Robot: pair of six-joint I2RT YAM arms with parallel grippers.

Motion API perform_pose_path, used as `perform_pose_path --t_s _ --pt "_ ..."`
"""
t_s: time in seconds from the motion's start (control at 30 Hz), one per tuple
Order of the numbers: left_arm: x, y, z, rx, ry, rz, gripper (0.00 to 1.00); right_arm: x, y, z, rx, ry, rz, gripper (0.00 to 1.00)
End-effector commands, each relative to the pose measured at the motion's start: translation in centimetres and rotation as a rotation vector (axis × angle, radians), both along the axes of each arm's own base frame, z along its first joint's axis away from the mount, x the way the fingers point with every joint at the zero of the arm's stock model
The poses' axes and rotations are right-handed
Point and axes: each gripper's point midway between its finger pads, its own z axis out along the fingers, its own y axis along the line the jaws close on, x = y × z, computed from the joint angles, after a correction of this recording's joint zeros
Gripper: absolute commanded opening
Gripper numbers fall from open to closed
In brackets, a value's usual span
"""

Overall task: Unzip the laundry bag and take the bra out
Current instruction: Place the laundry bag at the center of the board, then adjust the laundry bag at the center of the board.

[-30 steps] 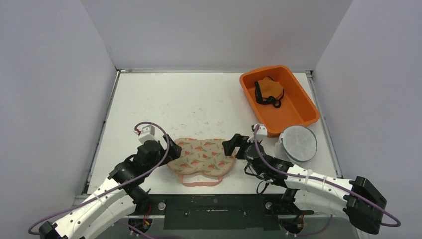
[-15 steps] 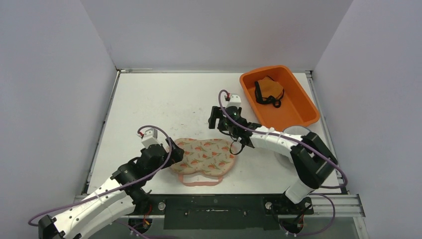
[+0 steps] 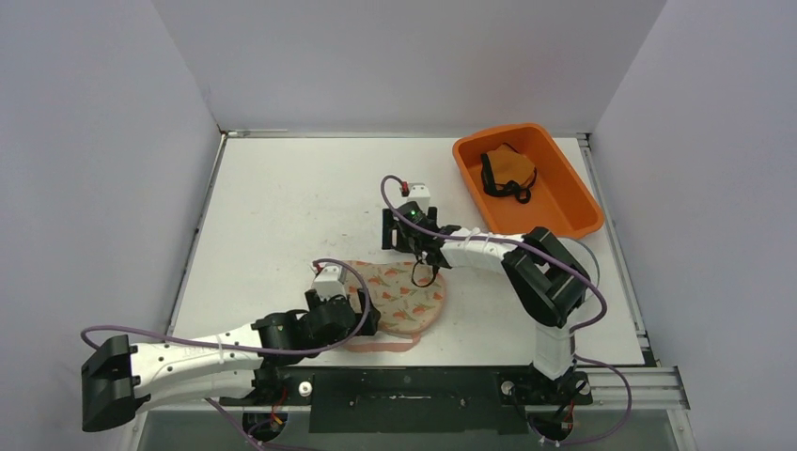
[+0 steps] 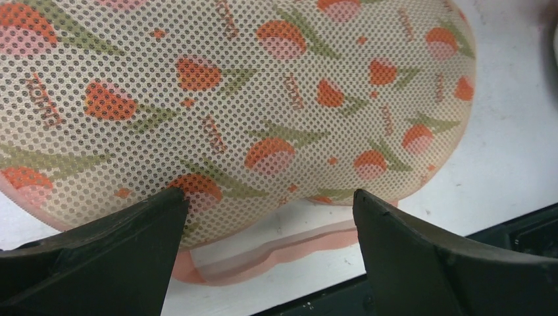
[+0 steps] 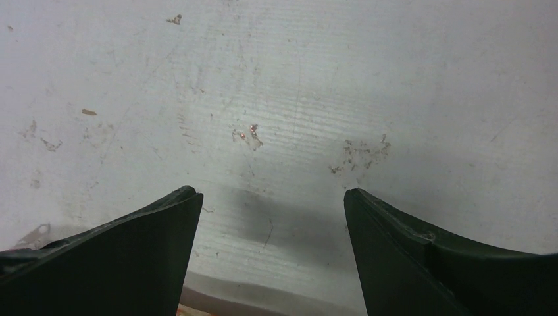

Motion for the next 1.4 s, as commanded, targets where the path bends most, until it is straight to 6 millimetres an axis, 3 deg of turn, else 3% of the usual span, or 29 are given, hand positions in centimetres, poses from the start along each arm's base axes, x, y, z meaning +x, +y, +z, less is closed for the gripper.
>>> perform_pose_path --t_s 0.0,0.27,0.47,0.5,0.9,1.07,1.23,1.37 --pt "1.0 -1.7 0.2 -0.059 -0.034 0.027 0.97 -0.3 0.2 0.1 -0.050 -0.023 -0.029 0.81" --pt "2.1 -3.1 -2.8 -0.003 0.041 0.028 0.98 -3.8 -2.2 -2.3 -0.094 0.030 -0.062 0.81" --pt "3.9 -2.2 -5.6 0.008 0.140 0.068 1.00 -6.3 -3.3 -2.6 -0.067 0.031 -0.079 0.80" --pt "4.1 -2.0 -5.9 0.012 0.151 0.077 0.96 -6.6 -3.6 -2.7 -0.060 0.034 -0.085 0.81" --pt "7.7 -3.4 -6.2 -0.001 0.192 0.095 0.89 -12.5 -8.0 -4.0 -0.020 0.025 -0.169 0.79" --pt "8.8 -3.3 -6.5 0.004 0.222 0.125 0.85 -14.5 -8.2 -3.2 0.043 -0.012 -0.172 0.79" --pt "10.0 -3.5 -5.6 0.002 0.192 0.152 0.84 -17.4 -6.9 -2.2 0.161 -0.043 -0.129 0.79" --pt "10.7 -3.6 -6.8 0.015 0.220 0.176 0.84 -19.0 -6.7 -1.6 0.198 -0.057 -0.102 0.81"
